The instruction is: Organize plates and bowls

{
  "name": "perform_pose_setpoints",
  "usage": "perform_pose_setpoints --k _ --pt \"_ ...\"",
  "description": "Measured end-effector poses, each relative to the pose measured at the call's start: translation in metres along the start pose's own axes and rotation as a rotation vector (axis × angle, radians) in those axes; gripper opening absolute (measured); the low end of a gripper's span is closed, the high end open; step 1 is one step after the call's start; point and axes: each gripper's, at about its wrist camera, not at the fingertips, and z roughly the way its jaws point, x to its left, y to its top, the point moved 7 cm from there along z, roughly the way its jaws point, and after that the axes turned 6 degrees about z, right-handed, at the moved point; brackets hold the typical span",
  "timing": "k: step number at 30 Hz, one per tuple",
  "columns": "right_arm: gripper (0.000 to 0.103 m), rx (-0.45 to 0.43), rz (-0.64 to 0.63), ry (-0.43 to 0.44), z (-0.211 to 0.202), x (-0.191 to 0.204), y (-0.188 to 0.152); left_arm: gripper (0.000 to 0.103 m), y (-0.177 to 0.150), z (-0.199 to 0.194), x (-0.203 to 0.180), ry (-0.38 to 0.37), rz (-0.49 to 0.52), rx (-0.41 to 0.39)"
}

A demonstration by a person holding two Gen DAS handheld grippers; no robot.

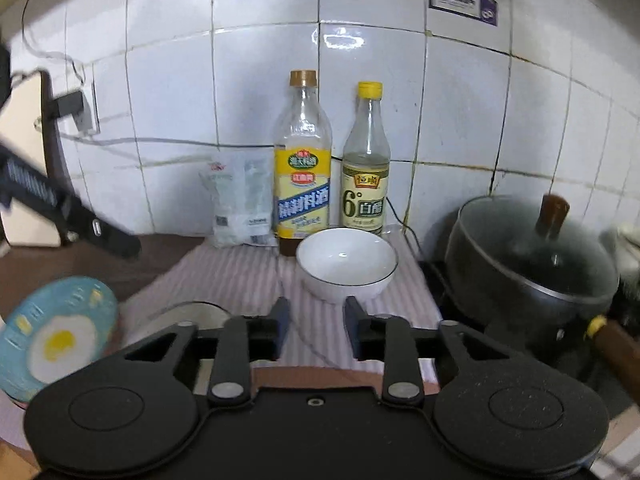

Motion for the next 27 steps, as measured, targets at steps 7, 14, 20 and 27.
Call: perform_pose_setpoints --k 7,14,20,27 --pt "0.055 -0.009 0.081 0.026 0.039 -0.014 -0.005 0.042 0.019 0.046 -0.001 0.056 0.109 0.014" --pt "0.061 0.041 0.141 0.013 0.087 -0.025 -0.014 0.049 0.029 0.09 0.006 0.011 0.048 0.024" --pt "0.072 0.047 0.22 0.074 0.116 -0.033 -0.017 0.053 0.04 0.126 0.016 -0.04 -0.101 0.046" --pt "0.091 0.056 0.206 0.097 0.149 -0.032 -0.02 0.05 0.058 0.166 0.012 -0.025 -0.028 0.051"
